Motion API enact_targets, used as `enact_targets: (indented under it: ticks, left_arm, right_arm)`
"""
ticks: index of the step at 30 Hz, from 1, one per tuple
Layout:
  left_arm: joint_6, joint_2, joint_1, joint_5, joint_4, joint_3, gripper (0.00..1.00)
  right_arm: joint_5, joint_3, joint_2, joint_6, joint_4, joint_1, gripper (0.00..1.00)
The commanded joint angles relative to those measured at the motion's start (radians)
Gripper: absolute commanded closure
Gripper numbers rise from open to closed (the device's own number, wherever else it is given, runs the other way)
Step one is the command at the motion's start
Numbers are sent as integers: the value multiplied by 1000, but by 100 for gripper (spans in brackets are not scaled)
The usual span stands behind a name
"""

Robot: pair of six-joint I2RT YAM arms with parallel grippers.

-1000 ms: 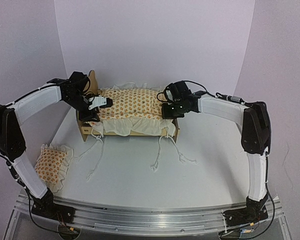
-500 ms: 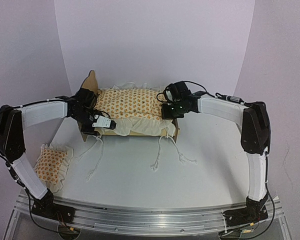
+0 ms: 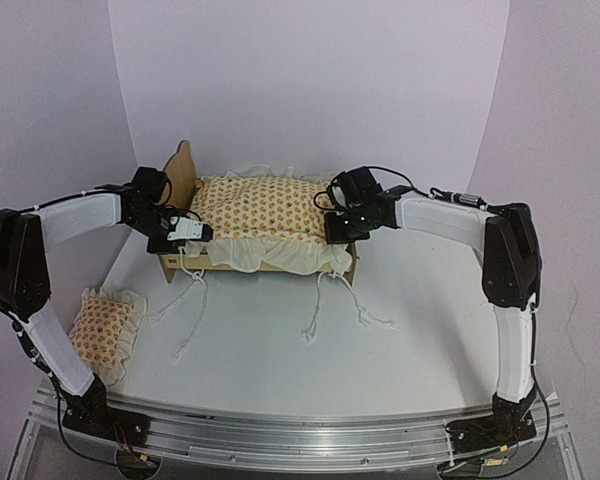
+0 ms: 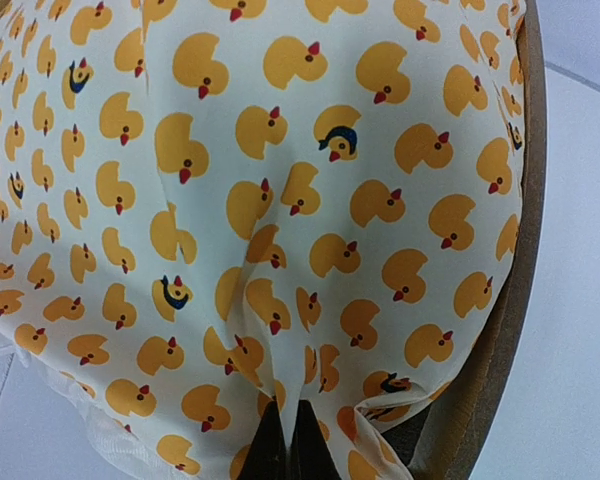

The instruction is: Set up the pet bed

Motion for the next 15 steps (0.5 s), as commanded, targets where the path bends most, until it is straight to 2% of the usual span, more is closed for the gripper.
enact_targets:
  ticks: [1,4,12,15]
  left_arm:
    - [42,-55,110,30,-101,12,100]
    - [47,-83,112,67,-147,-36,100]
    - [111,-88,111,-6,-130,-168,100]
    - [117,-69,113,-56,-88,-196,100]
  right_arm:
    - [16,-2,-81,-57,-20,-13,100]
    - [-3,7,-80,-72,-33,-12,100]
    - [33,4,-83,-74,-77,-12,100]
    - [8,8,-78,-66,-88,-12,94]
